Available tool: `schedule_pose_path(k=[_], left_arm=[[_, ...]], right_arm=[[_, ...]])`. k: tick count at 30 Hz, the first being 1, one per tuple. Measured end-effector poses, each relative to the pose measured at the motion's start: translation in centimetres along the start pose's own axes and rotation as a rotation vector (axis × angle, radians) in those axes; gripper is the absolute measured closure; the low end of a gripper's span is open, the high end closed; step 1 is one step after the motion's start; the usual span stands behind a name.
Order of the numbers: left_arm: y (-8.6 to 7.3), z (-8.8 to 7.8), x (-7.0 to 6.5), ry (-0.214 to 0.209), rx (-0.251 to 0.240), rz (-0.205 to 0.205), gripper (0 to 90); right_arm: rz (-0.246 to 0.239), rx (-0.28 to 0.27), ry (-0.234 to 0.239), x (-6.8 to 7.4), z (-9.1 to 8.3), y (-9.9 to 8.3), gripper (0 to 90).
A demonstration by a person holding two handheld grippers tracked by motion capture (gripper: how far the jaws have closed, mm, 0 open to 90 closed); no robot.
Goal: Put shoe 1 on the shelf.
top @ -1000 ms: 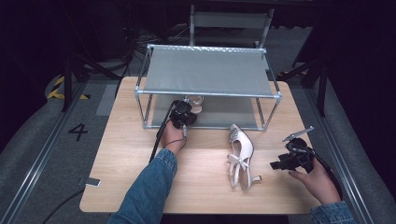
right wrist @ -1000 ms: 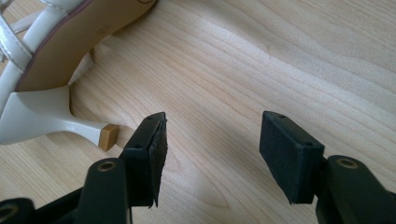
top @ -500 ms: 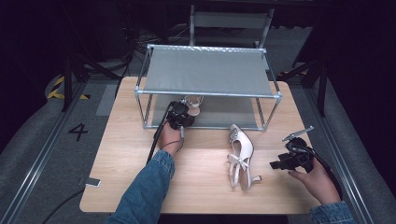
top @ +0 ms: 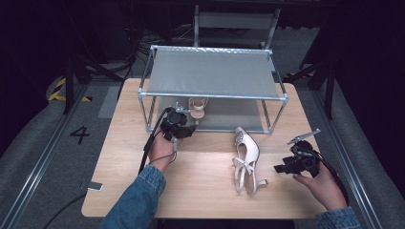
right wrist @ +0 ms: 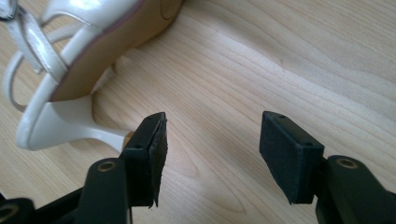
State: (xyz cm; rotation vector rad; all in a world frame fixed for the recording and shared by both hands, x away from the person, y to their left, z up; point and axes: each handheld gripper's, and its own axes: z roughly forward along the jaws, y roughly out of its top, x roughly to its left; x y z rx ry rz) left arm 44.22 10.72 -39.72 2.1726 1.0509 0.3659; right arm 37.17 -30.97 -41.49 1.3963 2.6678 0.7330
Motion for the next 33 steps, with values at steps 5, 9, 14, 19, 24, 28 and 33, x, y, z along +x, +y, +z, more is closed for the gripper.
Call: schedule_pose_path(k=[5,9,14,19,24,28,33], left_arm=[[-0.5,-1.4,-0.6,-0.030,0.055,0.010,49.4],[-0.9,-2.4,-0.9,-0.041,0.077,0.026,47.8],[-1.5,-3.4,-0.8,-0.064,0.106,0.011,45.4],[-2.4,-3.5,-0.7,-0.042,0.154,0.027,44.6],[-3.3,-3.9,-0.3,-0.024,0.168,0.019,43.8],[-4.1,-4.7,0.0,-0.013,0.166,-0.005,43.5],[-5.0,-5.2,0.3,0.000,0.168,-0.020,43.1]], right_arm=[[-0.004,-0.013,0.010,0.8,-0.3,0.5,43.1],[-0.020,-0.027,0.019,1.4,-0.6,1.1,43.6],[-0.057,-0.055,0.034,2.6,-1.1,2.1,43.6],[-0.113,-0.090,0.065,4.2,-1.5,3.3,43.6],[-0.174,-0.100,0.075,6.1,-1.4,4.7,43.5],[-0.224,-0.087,0.076,7.6,-0.7,5.8,43.5],[-0.249,-0.068,0.103,8.7,0.7,7.1,44.3]])
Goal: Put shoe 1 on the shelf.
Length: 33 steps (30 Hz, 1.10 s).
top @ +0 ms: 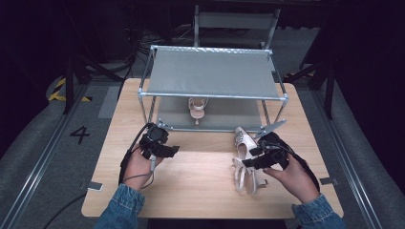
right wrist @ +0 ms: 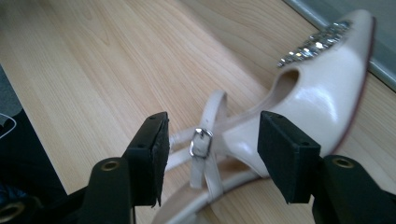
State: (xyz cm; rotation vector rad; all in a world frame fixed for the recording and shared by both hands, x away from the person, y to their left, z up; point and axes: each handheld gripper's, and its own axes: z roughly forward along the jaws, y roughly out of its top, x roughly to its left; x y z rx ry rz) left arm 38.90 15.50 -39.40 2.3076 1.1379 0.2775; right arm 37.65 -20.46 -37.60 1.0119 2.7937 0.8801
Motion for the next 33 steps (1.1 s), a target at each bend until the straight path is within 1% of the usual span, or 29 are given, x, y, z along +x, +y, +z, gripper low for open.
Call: schedule_pose_path(k=[3,5,6,10,11,12,14,15,16,18,20,22,23,25,26,30,33], left_arm=[[-0.5,-0.1,0.0,0.005,0.002,-0.003,42.5],[-0.9,-0.2,0.0,0.016,0.006,0.007,42.1],[-1.1,-0.3,0.0,0.020,0.004,0.001,41.9],[-1.8,-0.6,0.3,0.030,0.009,-0.009,41.5],[-1.9,-0.7,0.4,0.030,0.011,-0.013,41.5],[-2.1,-0.7,0.4,0.033,0.011,-0.015,41.5],[-2.4,-0.8,0.5,0.035,0.013,-0.027,41.6],[-2.5,-0.8,0.6,0.033,0.014,-0.022,41.6],[-2.5,-0.8,0.6,0.032,0.016,-0.027,41.6],[-2.7,-0.9,0.6,0.035,0.015,-0.027,41.6],[-2.7,-0.9,0.6,0.034,0.021,-0.028,41.6],[-2.8,-0.9,0.6,0.039,0.023,-0.028,41.6],[-2.8,-0.9,0.6,0.039,0.024,-0.027,41.6],[-2.8,-0.9,0.7,0.041,0.024,-0.026,41.6],[-2.8,-0.9,0.7,0.041,0.023,-0.027,41.7],[-2.8,-0.8,0.8,0.034,0.023,-0.029,41.7],[-2.6,-0.6,0.9,0.029,0.025,-0.028,41.7]], right_arm=[[-0.006,0.022,0.020,0.2,1.3,0.7,45.6],[-0.010,0.038,0.024,0.2,2.2,1.1,46.3],[-0.010,0.047,0.027,0.1,2.7,1.3,46.5],[-0.008,0.099,0.006,0.0,4.5,1.7,48.2],[-0.007,0.117,-0.013,0.0,5.1,1.8,48.8],[-0.009,0.129,-0.021,0.0,5.5,1.9,48.9],[-0.008,0.144,-0.017,0.0,6.1,2.0,49.1],[-0.003,0.152,-0.023,-0.1,6.4,2.0,50.0],[-0.006,0.157,-0.033,-0.1,6.7,2.1,51.0],[-0.007,0.163,-0.048,-0.2,6.9,2.1,53.7],[-0.002,0.163,-0.051,-0.3,7.0,2.1,58.4],[-0.005,0.175,-0.058,-0.3,7.2,2.1,66.2],[-0.016,0.183,-0.066,-0.2,7.2,2.1,71.1],[-0.024,0.188,-0.071,-0.1,7.2,2.1,76.3],[-0.033,0.189,-0.063,0.0,7.1,2.1,78.8],[-0.042,0.165,-0.078,0.2,6.3,2.1,80.8],[-0.052,0.137,-0.094,0.5,5.1,2.1,80.9]])
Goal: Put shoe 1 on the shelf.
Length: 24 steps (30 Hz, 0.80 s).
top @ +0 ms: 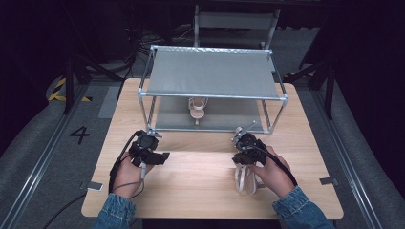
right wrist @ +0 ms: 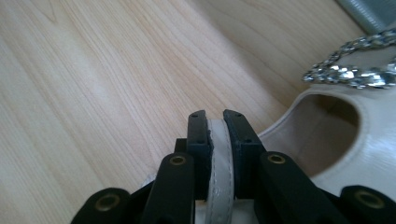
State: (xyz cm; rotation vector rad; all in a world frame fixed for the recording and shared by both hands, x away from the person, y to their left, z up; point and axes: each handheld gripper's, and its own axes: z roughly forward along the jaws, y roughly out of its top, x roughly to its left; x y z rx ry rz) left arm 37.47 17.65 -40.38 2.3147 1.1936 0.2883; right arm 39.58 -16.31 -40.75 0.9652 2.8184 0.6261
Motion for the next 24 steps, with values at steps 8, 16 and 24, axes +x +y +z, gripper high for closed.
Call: schedule_pose_path(k=[8,16,24], left_arm=[[1.0,0.9,-0.5,-0.017,0.016,0.031,41.6],[2.1,1.7,-1.2,-0.031,0.025,0.062,41.4],[2.5,2.1,-1.2,-0.040,0.028,0.065,41.2]], right_arm=[[0.034,-0.075,-0.035,-0.7,-3.0,-1.4,80.7],[0.147,-0.119,-0.088,-4.1,-5.5,-4.5,80.8],[0.240,-0.111,-0.091,-6.5,-5.4,-6.7,80.0]])
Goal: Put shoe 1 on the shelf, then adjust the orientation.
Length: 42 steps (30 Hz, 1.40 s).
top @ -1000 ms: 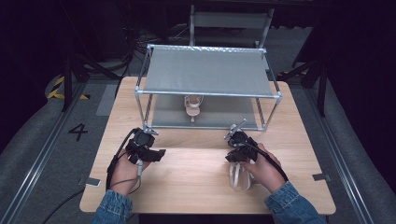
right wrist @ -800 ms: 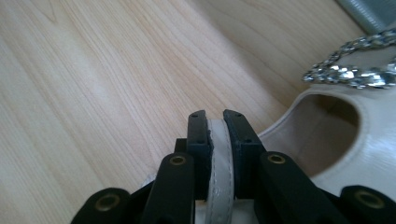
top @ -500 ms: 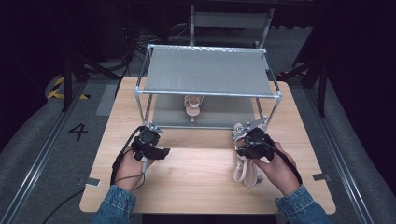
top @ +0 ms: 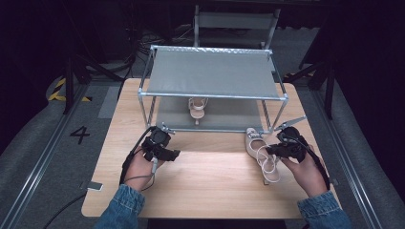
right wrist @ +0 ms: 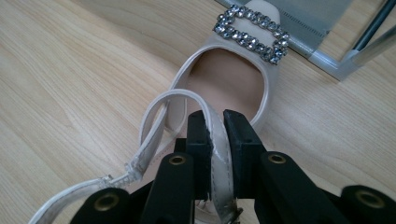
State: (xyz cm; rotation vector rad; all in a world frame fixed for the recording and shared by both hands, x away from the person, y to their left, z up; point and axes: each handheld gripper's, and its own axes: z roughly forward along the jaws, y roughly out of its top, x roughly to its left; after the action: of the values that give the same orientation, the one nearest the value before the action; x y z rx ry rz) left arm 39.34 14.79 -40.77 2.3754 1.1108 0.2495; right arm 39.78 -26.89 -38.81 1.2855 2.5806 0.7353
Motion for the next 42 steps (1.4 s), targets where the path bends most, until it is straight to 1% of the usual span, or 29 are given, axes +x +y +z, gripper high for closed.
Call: schedule_pose_path(k=[2,4,7,8,9,10,11,13,15,17,18,19,20,22,23,24,25,27,28,29,30,31,32,34,36,38,40,41,42], left_arm=[[0.0,0.0,0.0,0.002,0.004,-0.004,41.2],[0.0,0.0,0.1,0.000,0.002,-0.004,41.1],[-0.1,-0.1,0.2,0.001,0.003,-0.008,40.9],[-0.2,-0.2,0.3,0.000,-0.001,-0.003,40.9],[-0.2,-0.2,0.3,0.001,-0.004,-0.008,40.9],[-0.2,-0.2,0.4,-0.002,-0.004,-0.018,40.9],[-0.2,-0.2,0.6,-0.002,-0.006,-0.018,40.8],[-0.2,-0.2,0.6,-0.001,-0.005,-0.022,40.7],[-0.2,0.0,0.6,-0.003,0.000,-0.018,40.7],[-0.3,0.0,0.5,-0.003,0.007,-0.012,40.7],[-0.3,0.0,0.5,-0.003,0.005,-0.013,40.7],[-0.3,-0.1,0.5,-0.002,0.004,-0.017,40.7],[-0.4,-0.2,0.5,-0.001,0.000,-0.017,40.7],[-0.4,-0.2,0.6,-0.002,0.002,-0.018,40.7],[-0.4,-0.2,0.6,-0.002,0.002,-0.018,40.7],[-0.5,-0.2,0.6,0.004,0.004,-0.020,40.6],[-0.6,-0.2,0.6,0.004,0.006,-0.022,40.6],[-0.7,-0.2,0.6,0.006,0.008,-0.022,40.6],[-0.8,-0.2,0.6,0.012,0.013,-0.026,40.6],[-0.8,-0.2,0.6,0.012,0.013,-0.026,40.5],[-1.1,-0.2,0.7,0.013,0.016,-0.027,40.4],[-1.2,-0.1,0.7,0.010,0.017,-0.032,40.4],[-1.3,-0.2,0.7,0.014,0.026,-0.036,40.5],[-1.6,-0.1,0.8,0.014,0.030,-0.043,40.5],[-1.9,-0.2,0.9,0.018,0.032,-0.046,40.5],[-2.1,-0.3,0.9,0.021,0.032,-0.055,40.5],[-2.2,-0.3,0.9,0.027,0.036,-0.053,40.4],[-2.4,-0.3,0.9,0.030,0.033,-0.048,40.4],[-2.5,-0.3,0.9,0.027,0.039,-0.054,40.3]], right_arm=[[0.001,0.000,0.002,0.0,0.0,0.0,76.6],[0.012,-0.004,0.015,0.0,0.0,0.0,66.8],[0.053,-0.035,0.044,-0.2,-0.4,0.1,55.5],[0.069,-0.046,0.056,-0.2,-0.6,0.2,53.2],[0.083,-0.055,0.065,-0.2,-0.9,0.3,51.2],[0.086,-0.064,0.065,-0.1,-1.0,0.4,50.4],[0.084,-0.072,0.069,0.1,-1.3,0.5,49.9],[0.063,-0.078,0.078,0.9,-1.6,0.7,49.5],[0.042,-0.067,0.095,1.5,-1.6,0.9,49.1],[0.035,-0.029,0.149,2.0,-1.0,1.1,48.2],[0.027,-0.007,0.158,2.2,-0.5,1.2,48.4],[0.020,0.013,0.154,2.3,-0.1,1.2,48.5],[0.020,0.035,0.139,2.4,0.5,1.2,48.4],[0.030,0.057,0.123,2.4,1.4,1.3,48.0],[0.030,0.057,0.123,2.4,1.4,1.3,48.0],[0.037,0.079,0.110,2.3,2.3,1.4,47.6],[0.041,0.084,0.113,2.2,2.6,1.4,47.8],[0.021,0.115,0.111,2.1,3.3,1.5,50.8],[0.007,0.121,0.107,2.1,3.6,1.5,51.6],[0.012,0.126,0.075,2.2,3.9,1.5,51.3],[-0.002,0.137,0.063,2.3,4.2,1.5,55.7],[-0.011,0.149,0.052,2.4,4.5,1.6,57.3],[-0.016,0.153,0.055,2.5,4.8,1.7,58.5],[-0.030,0.152,0.044,2.7,5.2,2.0,58.5],[-0.014,0.151,0.044,2.7,5.4,2.2,56.1],[0.002,0.145,0.027,2.7,5.6,2.3,52.3],[0.019,0.145,0.030,2.7,5.7,2.4,51.7],[0.013,0.150,0.035,2.7,5.8,2.4,51.7],[0.021,0.157,0.038,2.7,5.9,2.5,51.7]])
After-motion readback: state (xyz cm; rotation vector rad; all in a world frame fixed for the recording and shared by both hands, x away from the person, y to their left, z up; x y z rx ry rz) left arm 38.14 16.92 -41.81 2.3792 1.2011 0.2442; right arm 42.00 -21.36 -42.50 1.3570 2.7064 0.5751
